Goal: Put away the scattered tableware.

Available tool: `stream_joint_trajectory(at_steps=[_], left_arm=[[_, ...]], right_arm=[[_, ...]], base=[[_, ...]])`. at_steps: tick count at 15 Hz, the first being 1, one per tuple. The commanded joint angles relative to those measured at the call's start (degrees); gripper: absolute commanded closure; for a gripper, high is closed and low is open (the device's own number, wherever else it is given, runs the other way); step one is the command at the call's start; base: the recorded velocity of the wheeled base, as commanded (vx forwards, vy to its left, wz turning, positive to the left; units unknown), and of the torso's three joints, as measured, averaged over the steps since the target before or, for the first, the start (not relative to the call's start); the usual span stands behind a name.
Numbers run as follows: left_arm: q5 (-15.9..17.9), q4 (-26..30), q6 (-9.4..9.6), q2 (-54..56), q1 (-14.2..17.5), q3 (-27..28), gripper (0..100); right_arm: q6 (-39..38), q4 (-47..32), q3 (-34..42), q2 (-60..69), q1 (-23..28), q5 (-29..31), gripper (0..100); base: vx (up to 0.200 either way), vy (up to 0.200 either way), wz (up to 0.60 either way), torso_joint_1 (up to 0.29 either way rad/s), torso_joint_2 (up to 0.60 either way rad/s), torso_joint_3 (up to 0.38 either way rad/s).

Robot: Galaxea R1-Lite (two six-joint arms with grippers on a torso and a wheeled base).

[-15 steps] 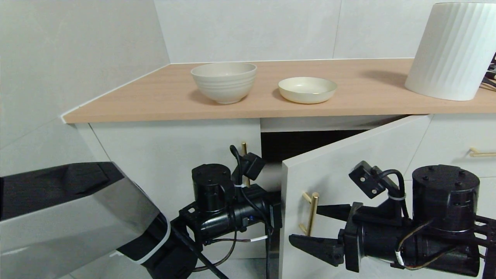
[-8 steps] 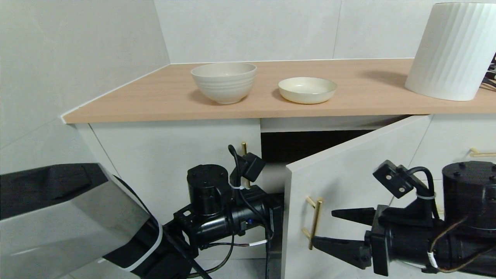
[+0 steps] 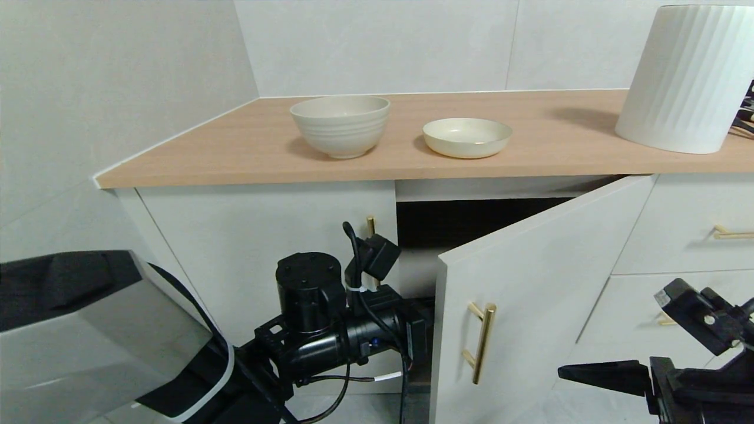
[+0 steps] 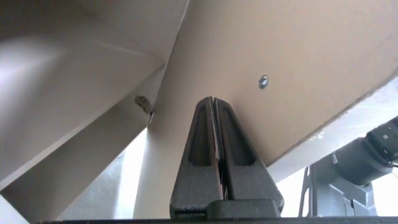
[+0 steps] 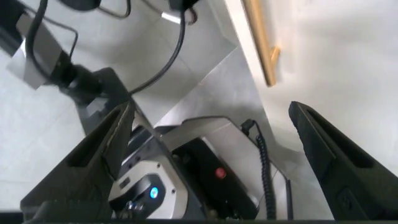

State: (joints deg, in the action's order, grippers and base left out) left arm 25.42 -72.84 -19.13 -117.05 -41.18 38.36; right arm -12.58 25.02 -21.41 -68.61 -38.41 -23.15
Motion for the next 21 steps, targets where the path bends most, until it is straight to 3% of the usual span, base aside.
stream_joint_trajectory(at_steps=[1,5,9,17,21], left_arm=[[-0.02,-0.02,-0.12,-0.10,-0.13,0.22,100],[-0.02,1.21,-0.03,-0.98,-0.39,1.80,100],[-0.46,1.65,-0.12,-5.20,-0.39,6.11,100],[-2.13,10.26,-0.12,-5.29,-0.39,12.88,100],[-3.01,12.99,-0.03,-5.99,-0.39,16.48,100]], right_arm=[[0.01,0.03,0.66,0.93,-0.08,-0.49,0],[0.19,0.03,1.02,0.93,-0.08,-0.93,0],[0.19,0.03,1.10,0.93,-0.08,-1.02,0],[0.28,0.03,1.37,0.76,-0.08,-1.02,0],[0.28,0.03,1.54,0.84,-0.08,-1.02,0]], base=[[-0.200,0.000,0.00,-0.002,0.00,0.007],[-0.200,0.000,0.00,0.006,0.00,0.002],[0.000,0.000,0.00,0.000,0.00,0.000],[0.000,0.000,0.00,0.000,0.00,0.000],[-0.150,0.000,0.00,0.002,0.00,0.002]])
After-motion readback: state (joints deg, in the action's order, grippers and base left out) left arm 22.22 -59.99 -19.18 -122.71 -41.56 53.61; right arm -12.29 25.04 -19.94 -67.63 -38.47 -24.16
